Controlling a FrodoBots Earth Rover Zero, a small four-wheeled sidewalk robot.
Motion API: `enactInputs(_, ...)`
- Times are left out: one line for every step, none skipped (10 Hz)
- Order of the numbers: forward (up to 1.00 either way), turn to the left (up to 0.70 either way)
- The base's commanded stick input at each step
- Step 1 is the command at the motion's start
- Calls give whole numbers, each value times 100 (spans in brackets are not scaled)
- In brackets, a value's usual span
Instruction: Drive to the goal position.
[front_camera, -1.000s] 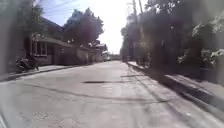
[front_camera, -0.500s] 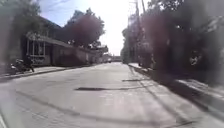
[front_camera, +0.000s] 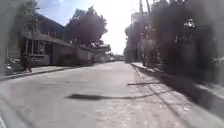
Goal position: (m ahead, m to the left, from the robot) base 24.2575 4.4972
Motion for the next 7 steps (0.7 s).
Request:
enactInputs(100,-3)
enactInputs(100,3)
enactInputs(100,3)
enactInputs(100,3)
enactInputs(100,3)
enactInputs(100,3)
enactInputs(100,3)
